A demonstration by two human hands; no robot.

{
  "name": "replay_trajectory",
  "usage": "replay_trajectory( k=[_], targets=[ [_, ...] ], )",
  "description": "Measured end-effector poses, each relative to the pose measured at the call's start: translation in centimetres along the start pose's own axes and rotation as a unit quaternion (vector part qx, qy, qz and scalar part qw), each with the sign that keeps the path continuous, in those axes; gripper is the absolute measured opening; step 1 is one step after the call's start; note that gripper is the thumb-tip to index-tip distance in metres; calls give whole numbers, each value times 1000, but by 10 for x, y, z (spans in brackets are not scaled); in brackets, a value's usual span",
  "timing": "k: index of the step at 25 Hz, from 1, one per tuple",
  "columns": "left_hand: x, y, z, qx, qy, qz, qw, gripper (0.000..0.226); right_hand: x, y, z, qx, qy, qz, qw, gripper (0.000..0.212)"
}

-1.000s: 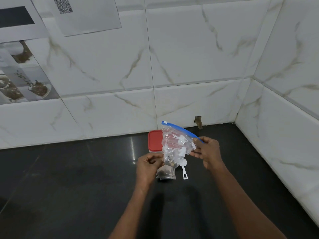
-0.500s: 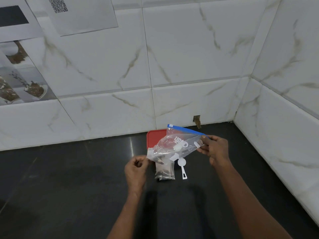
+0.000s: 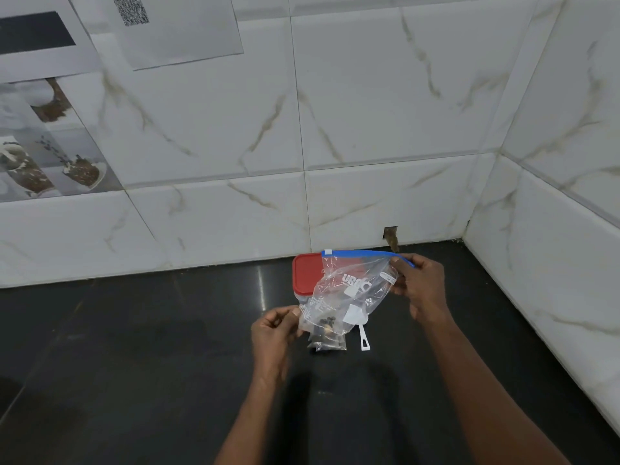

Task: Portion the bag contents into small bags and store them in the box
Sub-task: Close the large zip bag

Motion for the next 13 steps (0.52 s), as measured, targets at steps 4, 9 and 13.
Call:
replay_trajectory(
  k=[4,9,13],
  targets=[
    [1,1,-3,7,8,35,999,11,-5,2,1,7,-2,5,1000,12],
    [4,12,-5,38,49,116,991,10,-9,1,-4,2,5,4,1000,14],
    [3,18,-1,33,102,157,982,10,-12,2,-4,11,-4,-2,1000,16]
  ],
)
Point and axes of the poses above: each hand's wrist, its own x-axis towards the middle knuckle, its own z-axis out of the back of the hand, y = z × x, the point moved 5 cm from there along x, towards the middle knuckle, and after that the axes turned 4 degrees about y, right-handed, at the moved point
